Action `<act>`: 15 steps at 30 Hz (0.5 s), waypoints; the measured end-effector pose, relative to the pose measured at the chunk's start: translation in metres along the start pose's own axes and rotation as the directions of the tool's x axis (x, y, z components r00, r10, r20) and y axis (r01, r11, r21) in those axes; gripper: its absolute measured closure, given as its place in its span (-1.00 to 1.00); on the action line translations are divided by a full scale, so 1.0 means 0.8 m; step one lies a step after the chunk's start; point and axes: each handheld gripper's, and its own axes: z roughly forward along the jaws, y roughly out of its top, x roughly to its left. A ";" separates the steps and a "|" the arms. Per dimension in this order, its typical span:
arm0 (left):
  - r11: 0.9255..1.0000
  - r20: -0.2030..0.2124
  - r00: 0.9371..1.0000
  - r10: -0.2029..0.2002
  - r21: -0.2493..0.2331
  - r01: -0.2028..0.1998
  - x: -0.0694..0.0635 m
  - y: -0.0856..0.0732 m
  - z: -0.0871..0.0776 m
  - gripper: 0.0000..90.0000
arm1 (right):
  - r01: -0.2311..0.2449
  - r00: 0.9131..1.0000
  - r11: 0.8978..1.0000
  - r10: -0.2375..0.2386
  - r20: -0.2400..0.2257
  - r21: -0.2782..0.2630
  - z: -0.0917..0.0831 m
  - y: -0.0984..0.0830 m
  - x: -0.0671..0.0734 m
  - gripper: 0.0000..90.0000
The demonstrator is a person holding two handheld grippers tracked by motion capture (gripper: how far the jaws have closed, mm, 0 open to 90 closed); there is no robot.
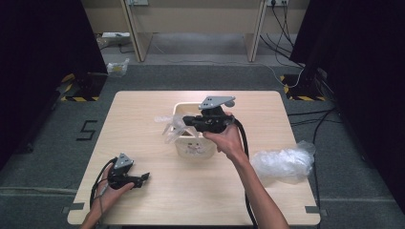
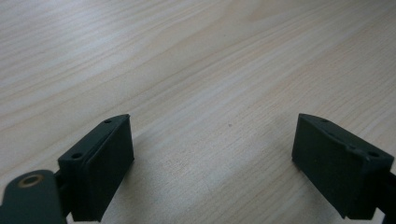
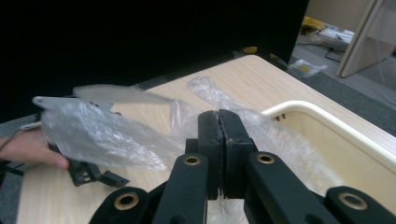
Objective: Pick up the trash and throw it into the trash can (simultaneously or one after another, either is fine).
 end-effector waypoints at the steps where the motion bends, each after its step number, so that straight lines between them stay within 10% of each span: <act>1: 1.000 0.000 1.000 0.000 0.000 0.000 0.000 0.000 0.000 -0.74 | -0.005 1.000 1.000 0.005 0.006 0.004 0.001 -0.001 -0.001 0.94; 15: 1.000 -0.002 1.000 -0.001 -0.003 0.001 0.000 0.000 0.000 -0.74 | -0.017 0.990 0.990 -0.002 0.140 0.138 0.014 -0.027 -0.034 0.78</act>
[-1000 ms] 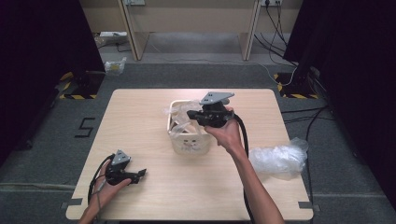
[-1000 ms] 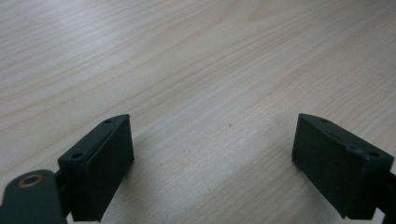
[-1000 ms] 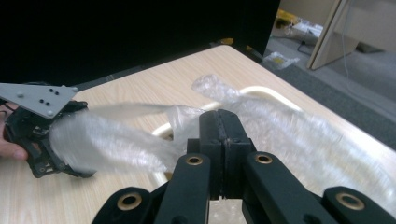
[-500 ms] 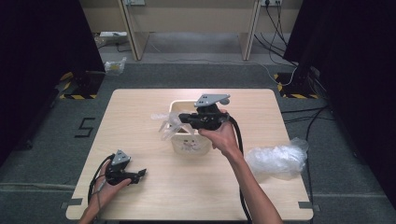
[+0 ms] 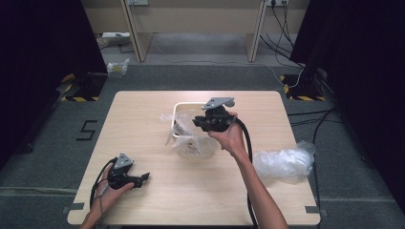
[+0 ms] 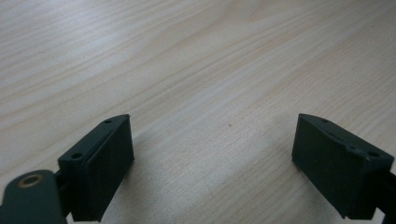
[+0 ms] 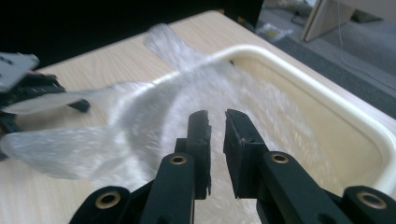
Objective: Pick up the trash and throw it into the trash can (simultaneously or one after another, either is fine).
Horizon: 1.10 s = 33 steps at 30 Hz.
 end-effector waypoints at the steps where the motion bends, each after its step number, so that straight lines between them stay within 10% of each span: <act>1: 1.000 0.001 1.000 0.000 0.001 0.000 0.000 0.000 0.000 -0.74 | 0.002 1.000 1.000 -0.002 0.004 0.016 0.004 -0.002 -0.003 0.78; 13: 1.000 0.002 1.000 0.000 0.003 0.000 0.000 0.000 0.000 -0.74 | 0.020 0.998 0.982 -0.031 0.056 0.186 0.030 -0.005 -0.011 0.70; 21: 1.000 0.001 1.000 0.000 0.002 0.000 0.000 0.000 0.000 -0.74 | -0.007 0.995 0.995 -0.003 0.100 0.097 -0.001 0.001 -0.010 0.45; 33: 1.000 0.001 1.000 0.001 0.002 -0.001 0.000 0.000 0.000 -0.74 | 0.018 1.000 1.000 -0.018 -0.005 -0.004 -0.038 0.008 0.030 0.14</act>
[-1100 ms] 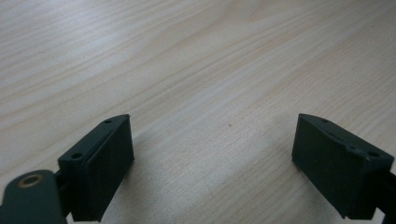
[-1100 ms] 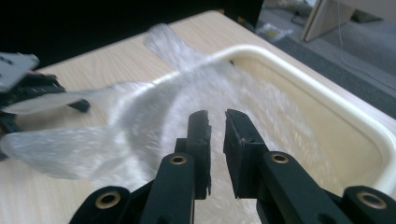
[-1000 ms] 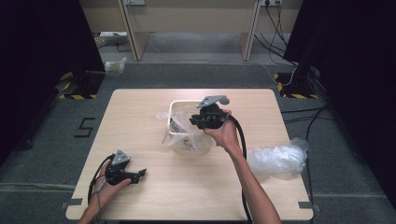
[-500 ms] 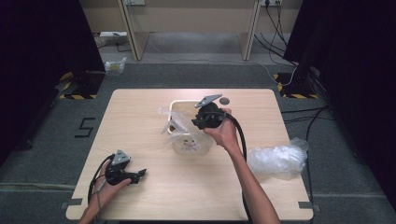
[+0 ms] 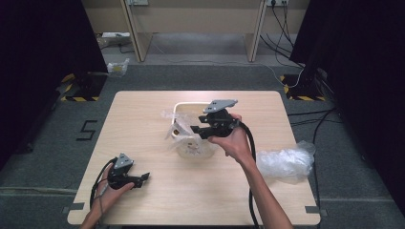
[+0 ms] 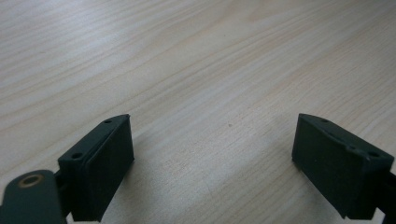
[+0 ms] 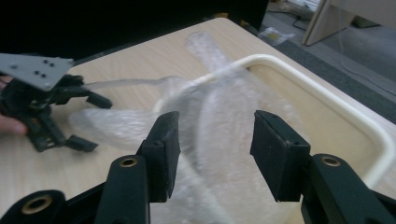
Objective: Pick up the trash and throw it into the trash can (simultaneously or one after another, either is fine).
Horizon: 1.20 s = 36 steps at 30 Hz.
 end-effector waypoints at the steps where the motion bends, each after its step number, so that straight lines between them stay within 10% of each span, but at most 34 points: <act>1: 1.000 0.000 1.000 0.000 0.000 0.000 0.000 0.000 0.000 -0.74 | 0.003 1.000 1.000 -0.003 -0.011 0.004 0.000 0.000 0.004 0.12; 9: 1.000 0.000 1.000 0.000 0.000 0.000 0.000 0.000 0.000 -0.74 | 0.022 0.999 0.997 -0.019 -0.037 0.070 0.018 -0.011 0.014 0.07; 20: 1.000 0.000 1.000 -0.001 0.000 0.001 0.000 0.000 0.000 -0.74 | -0.045 0.999 0.992 0.045 0.003 0.116 0.040 -0.011 -0.018 0.59; 30: 1.000 0.000 1.000 -0.001 0.000 0.001 0.000 0.000 0.000 -0.74 | -0.013 0.998 0.972 -0.003 0.070 0.234 0.060 -0.011 -0.022 0.55; 36: 1.000 0.000 1.000 -0.001 0.000 0.001 0.000 0.000 0.000 -0.74 | -0.036 0.997 0.983 0.021 0.080 0.178 0.051 -0.009 -0.022 0.27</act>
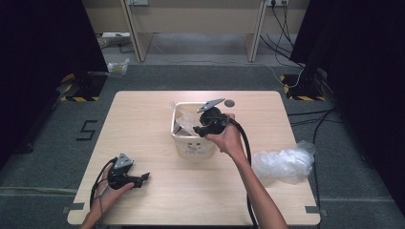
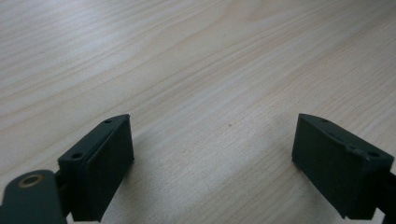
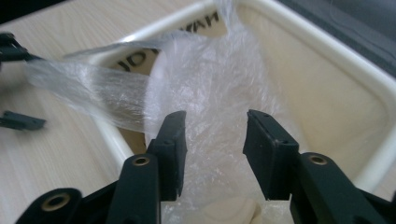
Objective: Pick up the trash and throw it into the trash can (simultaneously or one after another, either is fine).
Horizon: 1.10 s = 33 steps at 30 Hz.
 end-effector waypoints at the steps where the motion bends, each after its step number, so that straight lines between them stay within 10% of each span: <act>1: 1.000 0.000 1.000 0.000 0.000 0.000 0.000 0.000 0.000 -0.74 | 0.000 1.000 1.000 0.000 -0.004 -0.017 -0.005 0.000 0.000 0.21; 16: 1.000 0.000 1.000 0.002 0.001 -0.002 0.000 0.000 0.000 -0.74 | 0.008 0.999 0.979 0.000 0.038 -0.203 -0.071 -0.007 0.001 -0.15; 33: 1.000 0.000 1.000 0.002 0.001 -0.002 0.000 0.000 0.000 -0.74 | -0.043 0.978 0.980 0.081 0.191 -0.197 -0.129 -0.078 -0.036 -0.18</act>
